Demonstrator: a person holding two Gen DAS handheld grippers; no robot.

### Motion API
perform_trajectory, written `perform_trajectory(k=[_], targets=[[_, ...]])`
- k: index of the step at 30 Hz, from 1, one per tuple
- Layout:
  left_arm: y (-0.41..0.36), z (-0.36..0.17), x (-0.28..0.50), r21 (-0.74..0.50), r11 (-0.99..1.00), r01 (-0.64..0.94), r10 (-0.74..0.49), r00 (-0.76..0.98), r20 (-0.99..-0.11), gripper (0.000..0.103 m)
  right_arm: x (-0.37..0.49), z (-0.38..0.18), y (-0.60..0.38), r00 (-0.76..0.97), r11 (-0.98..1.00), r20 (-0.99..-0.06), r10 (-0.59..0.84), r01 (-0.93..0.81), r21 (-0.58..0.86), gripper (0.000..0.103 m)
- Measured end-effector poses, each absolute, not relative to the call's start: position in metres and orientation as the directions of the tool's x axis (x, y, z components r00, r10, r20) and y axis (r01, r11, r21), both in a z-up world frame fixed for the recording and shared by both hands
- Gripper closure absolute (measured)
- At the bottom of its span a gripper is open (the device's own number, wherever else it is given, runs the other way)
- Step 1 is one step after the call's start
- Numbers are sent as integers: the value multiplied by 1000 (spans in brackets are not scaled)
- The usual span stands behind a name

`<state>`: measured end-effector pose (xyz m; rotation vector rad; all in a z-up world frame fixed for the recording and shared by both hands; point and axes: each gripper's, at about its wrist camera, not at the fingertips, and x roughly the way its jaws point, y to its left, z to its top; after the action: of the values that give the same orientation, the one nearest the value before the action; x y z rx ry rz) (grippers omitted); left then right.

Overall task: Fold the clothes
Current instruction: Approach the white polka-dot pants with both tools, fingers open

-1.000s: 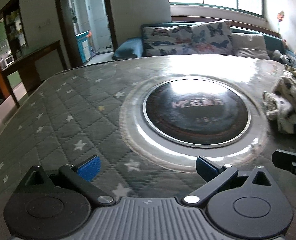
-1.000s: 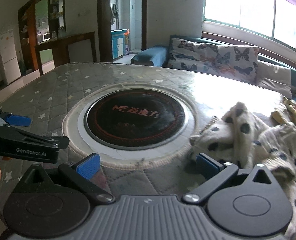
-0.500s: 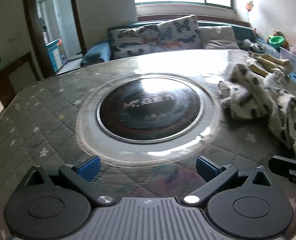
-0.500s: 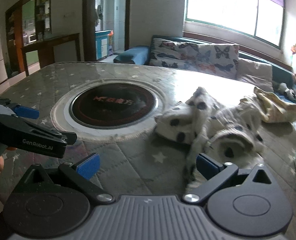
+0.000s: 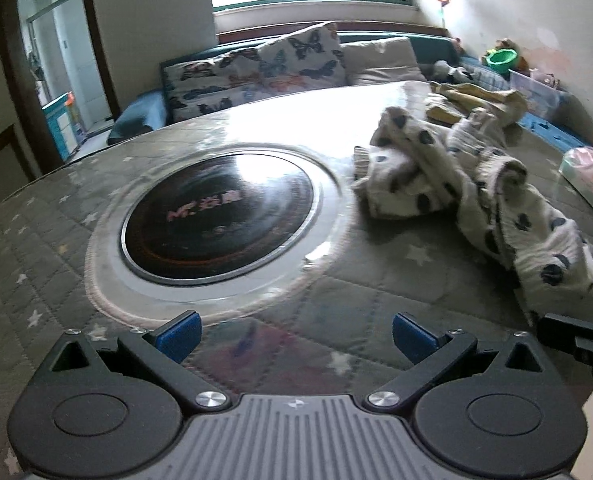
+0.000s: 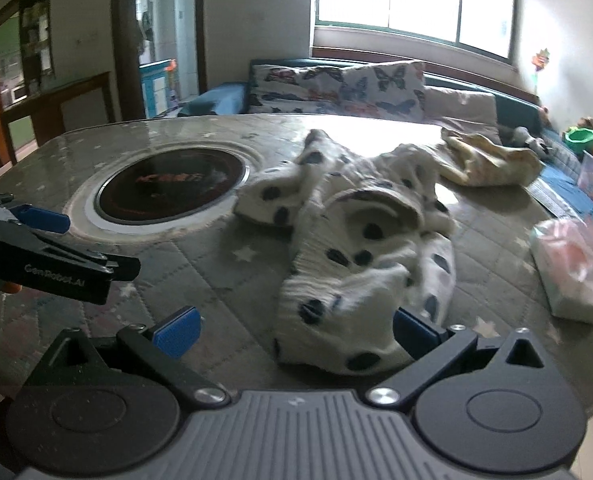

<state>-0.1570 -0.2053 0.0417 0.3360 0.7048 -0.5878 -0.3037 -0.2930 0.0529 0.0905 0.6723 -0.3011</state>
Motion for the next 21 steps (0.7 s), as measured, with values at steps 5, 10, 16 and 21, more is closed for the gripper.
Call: perform_trajectory(k=[5, 10, 16, 21], targets=[[-215, 41, -167, 94, 763, 640, -409, 590, -696, 0, -315, 51, -301, 729, 942, -629, -268, 336, -11, 0], [-219, 41, -174, 90, 745, 661, -424, 573, -702, 0, -324, 50, -304, 719, 931, -634, -286, 364, -6, 0], [-220, 42, -184, 82, 728, 680, -439, 555, -707, 0, -334, 47, -303, 707, 922, -642, -298, 388, 0, 0], [-221, 43, -194, 90, 715, 693, -444, 550, -707, 0, -341, 43, -301, 697, 918, -651, -300, 396, 0, 0]])
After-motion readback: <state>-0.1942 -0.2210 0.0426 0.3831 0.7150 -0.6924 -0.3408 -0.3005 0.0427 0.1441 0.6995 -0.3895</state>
